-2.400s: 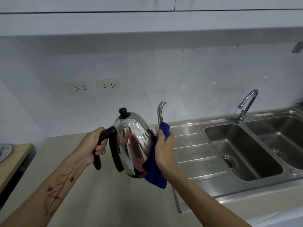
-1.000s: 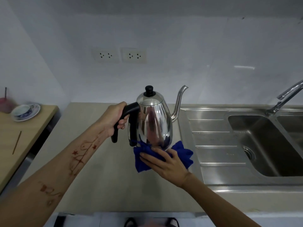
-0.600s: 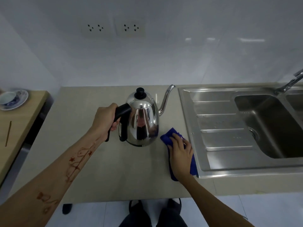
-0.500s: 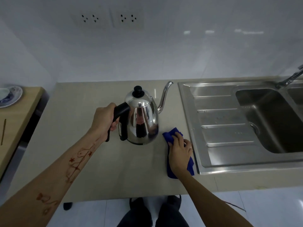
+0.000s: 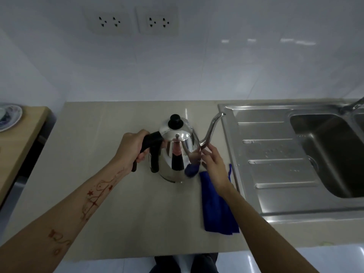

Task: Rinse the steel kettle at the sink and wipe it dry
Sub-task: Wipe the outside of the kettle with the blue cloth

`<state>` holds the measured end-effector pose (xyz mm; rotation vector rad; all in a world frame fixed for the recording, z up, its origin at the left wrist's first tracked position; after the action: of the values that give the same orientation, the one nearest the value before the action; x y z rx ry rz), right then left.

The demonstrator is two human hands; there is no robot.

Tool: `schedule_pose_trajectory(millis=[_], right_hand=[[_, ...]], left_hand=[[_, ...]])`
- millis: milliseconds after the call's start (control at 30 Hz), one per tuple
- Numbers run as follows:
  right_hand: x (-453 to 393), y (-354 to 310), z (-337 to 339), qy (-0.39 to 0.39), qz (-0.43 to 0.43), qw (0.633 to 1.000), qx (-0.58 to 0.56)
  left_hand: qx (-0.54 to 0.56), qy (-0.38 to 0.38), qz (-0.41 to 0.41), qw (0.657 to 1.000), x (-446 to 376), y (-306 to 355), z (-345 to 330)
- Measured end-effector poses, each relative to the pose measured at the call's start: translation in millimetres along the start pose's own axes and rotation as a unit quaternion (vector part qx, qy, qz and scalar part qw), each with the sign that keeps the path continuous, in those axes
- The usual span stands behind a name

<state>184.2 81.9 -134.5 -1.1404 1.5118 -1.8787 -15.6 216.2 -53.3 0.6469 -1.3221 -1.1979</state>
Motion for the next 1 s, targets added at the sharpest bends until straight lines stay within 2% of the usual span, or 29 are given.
schedule_pose_trajectory(millis=[167, 333, 467, 700, 1000], right_hand=[[-46.1, -25.4, -8.6, 0.021, -0.059, 0.996, -0.068], [-101.7, -43.3, -30.1, -0.028, -0.092, 0.99, -0.1], [-144.0, -49.0, -45.8, 0.006, -0.112, 0.986, -0.123], [-192.1, -43.0, -58.9, 0.055, -0.141, 0.979, -0.14], [-202.2, -33.9, -58.2, 0.055, -0.171, 0.965, -0.192]], left_hand=[[-0.011, -0.014, -0.039, 0.999, -39.2, 22.5, -3.4], [-0.023, 0.012, -0.087, 0.996, -96.4, 44.1, -7.2], [-0.075, 0.035, -0.114, 0.99, -142.5, 53.5, -14.6], [-0.158, 0.056, -0.132, 0.977, -200.4, 49.6, -30.1], [-0.164, 0.07, -0.123, 0.976, -217.9, 39.3, -39.6]])
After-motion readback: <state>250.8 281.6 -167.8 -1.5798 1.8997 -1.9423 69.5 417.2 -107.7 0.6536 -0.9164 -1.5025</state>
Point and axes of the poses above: each hand's wrist, its own x-axis away from the middle knuckle, its own z-axis out of the back of the hand, y = z × x, the point moved 3 cm from there along -x, towards the middle knuckle, and after that the axes turned 5 degrees about y, right-handed, at the moved point
